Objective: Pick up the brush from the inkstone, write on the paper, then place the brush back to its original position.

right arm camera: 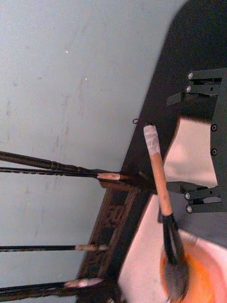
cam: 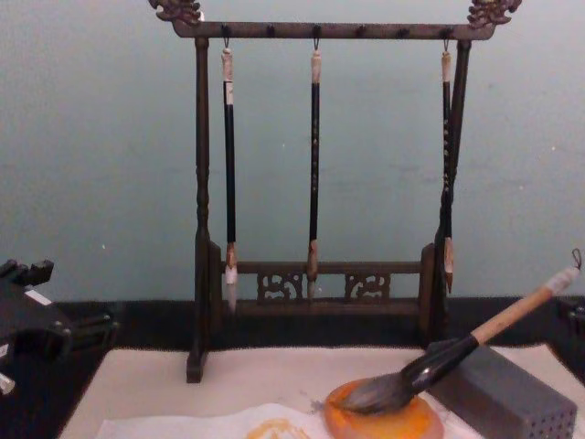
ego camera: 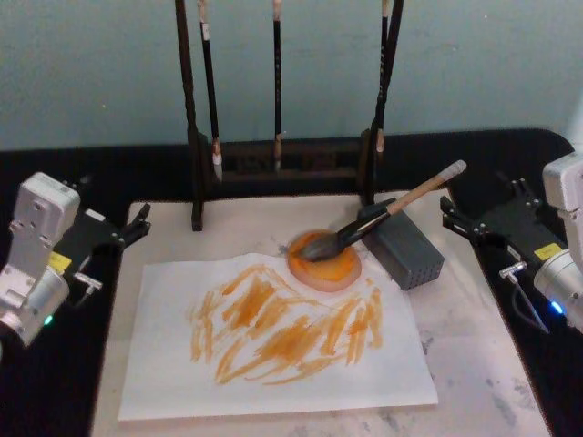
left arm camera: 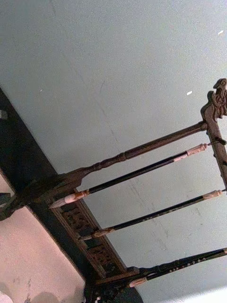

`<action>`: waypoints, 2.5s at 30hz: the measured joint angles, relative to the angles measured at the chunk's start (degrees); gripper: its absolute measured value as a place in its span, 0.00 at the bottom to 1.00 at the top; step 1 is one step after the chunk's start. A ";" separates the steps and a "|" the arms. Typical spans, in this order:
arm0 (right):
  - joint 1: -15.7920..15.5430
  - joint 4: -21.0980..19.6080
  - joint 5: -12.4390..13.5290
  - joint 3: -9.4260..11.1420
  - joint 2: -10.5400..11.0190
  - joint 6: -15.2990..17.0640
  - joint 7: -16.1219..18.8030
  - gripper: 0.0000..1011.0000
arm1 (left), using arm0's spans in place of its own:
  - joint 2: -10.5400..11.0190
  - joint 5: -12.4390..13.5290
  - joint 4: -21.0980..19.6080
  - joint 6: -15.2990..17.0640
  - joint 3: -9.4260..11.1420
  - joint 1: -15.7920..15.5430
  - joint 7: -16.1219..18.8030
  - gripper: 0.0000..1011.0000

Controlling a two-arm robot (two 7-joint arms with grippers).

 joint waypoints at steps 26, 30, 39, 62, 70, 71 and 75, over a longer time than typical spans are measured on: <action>3.64 6.19 29.22 9.64 -11.34 17.47 11.17 0.99 | 0.00 0.00 0.00 0.00 0.00 0.00 0.00 0.99; 5.23 8.13 30.86 9.30 -12.21 18.48 10.67 0.99 | 0.00 0.00 0.00 0.00 0.00 0.00 0.00 0.99; 7.41 11.11 34.23 9.06 -14.01 19.28 9.55 0.99 | 0.00 0.00 0.00 0.00 0.00 0.00 0.00 0.99; 6.96 11.81 41.84 9.63 -15.52 19.65 7.11 0.99 | 0.00 0.00 0.00 0.00 0.00 -0.01 0.00 0.99; 6.98 11.76 43.12 8.82 -15.22 19.09 6.75 0.99 | 0.00 0.00 0.00 0.00 0.00 0.00 0.00 0.99; 7.03 11.76 43.24 8.60 -15.10 18.97 6.70 0.99 | 0.00 0.00 0.00 0.00 0.00 0.00 0.00 0.99; 7.06 11.76 43.28 8.43 -15.02 18.87 6.66 0.99 | 0.00 0.00 0.00 0.00 0.00 0.00 0.00 0.99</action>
